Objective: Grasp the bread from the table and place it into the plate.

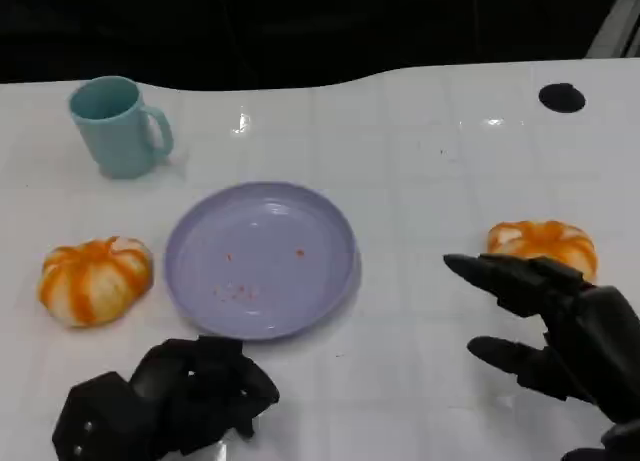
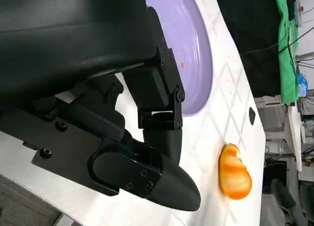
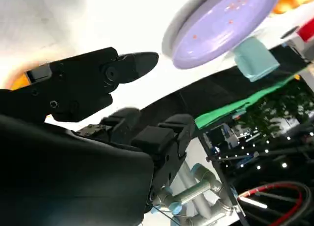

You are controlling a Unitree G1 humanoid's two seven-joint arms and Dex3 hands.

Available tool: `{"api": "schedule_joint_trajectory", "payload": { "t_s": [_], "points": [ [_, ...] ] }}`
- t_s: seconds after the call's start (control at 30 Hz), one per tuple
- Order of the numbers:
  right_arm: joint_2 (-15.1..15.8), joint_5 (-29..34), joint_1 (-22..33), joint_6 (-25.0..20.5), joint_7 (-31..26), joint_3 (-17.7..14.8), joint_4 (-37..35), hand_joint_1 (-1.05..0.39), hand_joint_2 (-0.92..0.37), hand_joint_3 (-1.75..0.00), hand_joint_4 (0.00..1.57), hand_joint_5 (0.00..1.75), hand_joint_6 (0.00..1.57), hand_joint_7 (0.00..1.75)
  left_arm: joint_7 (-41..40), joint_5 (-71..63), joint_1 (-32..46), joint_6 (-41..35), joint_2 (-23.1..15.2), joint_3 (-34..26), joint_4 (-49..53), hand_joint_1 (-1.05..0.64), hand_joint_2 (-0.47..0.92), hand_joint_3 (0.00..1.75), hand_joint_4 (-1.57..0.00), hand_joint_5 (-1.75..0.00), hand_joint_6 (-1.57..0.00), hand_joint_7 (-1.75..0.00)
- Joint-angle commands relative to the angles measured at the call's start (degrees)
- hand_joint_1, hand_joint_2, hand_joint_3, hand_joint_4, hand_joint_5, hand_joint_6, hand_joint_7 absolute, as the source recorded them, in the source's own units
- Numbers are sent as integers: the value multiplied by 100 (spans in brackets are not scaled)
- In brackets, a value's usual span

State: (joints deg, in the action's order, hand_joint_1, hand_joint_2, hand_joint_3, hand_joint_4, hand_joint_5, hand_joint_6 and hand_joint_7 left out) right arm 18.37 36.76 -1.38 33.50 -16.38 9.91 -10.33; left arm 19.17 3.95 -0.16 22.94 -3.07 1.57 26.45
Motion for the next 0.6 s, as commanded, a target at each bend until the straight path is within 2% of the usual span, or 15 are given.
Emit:
{"api": "schedule_joint_trajectory", "payload": {
  "t_s": [0.03, 0.17, 0.33, 0.47, 0.6],
  "points": [
    [263, 184, 12, -716, 478, -112, 458, -52, -92, -2, 20, 1, 26, 0, 11, 36, 3, 41, -77, -52, 66, -100, 90, 0, -95, -146, -121, -78],
    [461, 310, -103, -1383, 1031, -135, 817, -58, -92, -3, 8, 0, 17, 0, 41, 48, -4, 65, -81, -49, 98, -99, 90, 0, -95, -146, -120, -78],
    [655, 512, -380, -2020, 1518, -118, 1090, -58, -88, 0, 6, 1, 17, 1, -2, 8, 26, 22, -76, -27, 37, -100, 89, 0, -96, -146, -121, -77],
    [705, 807, -653, -2636, 1986, -15, 1300, -52, -83, 0, 7, 1, 18, 1, -25, 0, 56, -7, -60, -17, -18, -101, 89, 0, -96, -146, -122, -76],
    [717, 1089, -894, -3021, 2254, 147, 1338, -43, -78, 0, 10, 4, 23, 3, -37, -8, 81, -4, -50, -14, -51, -101, 90, 0, -96, -146, -122, -76]
  ]
}}
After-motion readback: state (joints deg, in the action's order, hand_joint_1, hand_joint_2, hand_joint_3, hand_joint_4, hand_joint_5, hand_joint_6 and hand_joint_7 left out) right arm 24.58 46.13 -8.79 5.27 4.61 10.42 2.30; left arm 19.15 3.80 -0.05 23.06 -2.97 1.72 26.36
